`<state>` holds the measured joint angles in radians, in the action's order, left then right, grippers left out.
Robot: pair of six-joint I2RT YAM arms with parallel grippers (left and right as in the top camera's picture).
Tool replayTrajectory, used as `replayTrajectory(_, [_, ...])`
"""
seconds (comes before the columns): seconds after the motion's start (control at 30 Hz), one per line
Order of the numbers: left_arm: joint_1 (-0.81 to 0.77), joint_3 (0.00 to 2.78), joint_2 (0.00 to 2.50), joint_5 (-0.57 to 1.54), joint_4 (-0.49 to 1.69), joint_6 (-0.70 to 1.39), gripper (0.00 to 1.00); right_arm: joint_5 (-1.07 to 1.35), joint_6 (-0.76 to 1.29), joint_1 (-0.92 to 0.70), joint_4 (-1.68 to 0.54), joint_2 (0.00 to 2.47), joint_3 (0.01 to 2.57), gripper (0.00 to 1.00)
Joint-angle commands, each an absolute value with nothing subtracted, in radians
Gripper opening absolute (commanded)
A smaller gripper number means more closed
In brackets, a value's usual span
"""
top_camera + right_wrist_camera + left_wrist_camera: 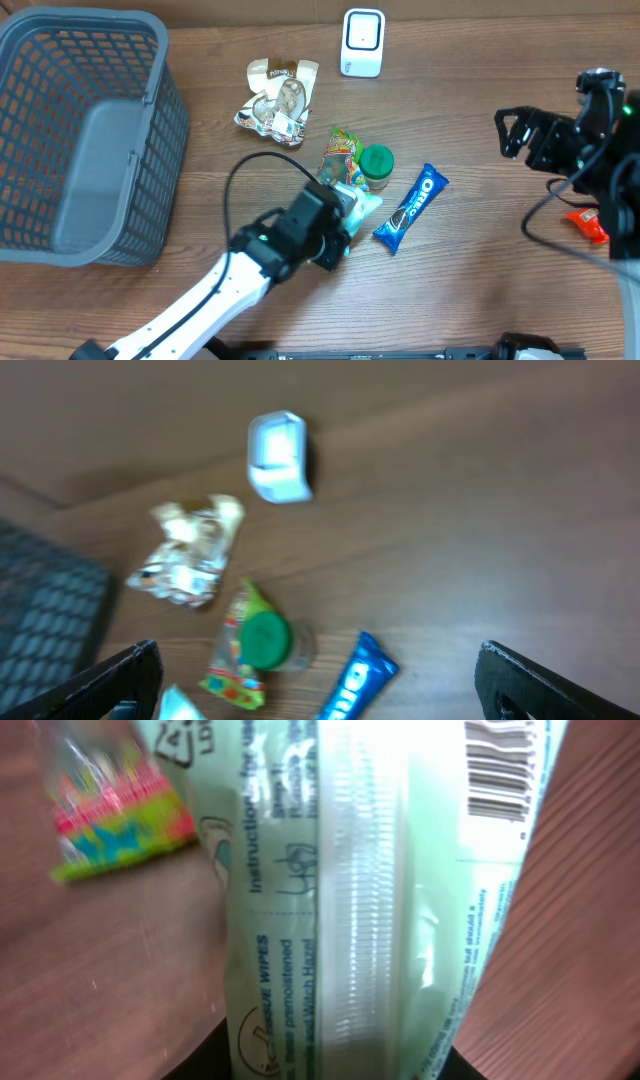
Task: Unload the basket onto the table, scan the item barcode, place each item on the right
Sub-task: 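Lift the mint-green pack upright toward the right gripper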
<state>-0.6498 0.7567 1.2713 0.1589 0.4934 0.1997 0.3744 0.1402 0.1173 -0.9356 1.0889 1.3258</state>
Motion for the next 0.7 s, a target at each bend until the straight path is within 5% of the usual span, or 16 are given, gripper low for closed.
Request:
replayTrajectory(0.0, [-0.558, 0.783, 1.222, 0.392, 0.449, 0.126, 0.30, 0.540, 0.021, 0.115, -0.923, 1.019, 1.342, 1.00])
replayTrajectory(0.67, [-0.329, 0.783, 1.223, 1.077, 0.020, 0.196, 0.27, 1.264, -0.473, 0.115, -1.032, 1.223, 1.342, 1.00])
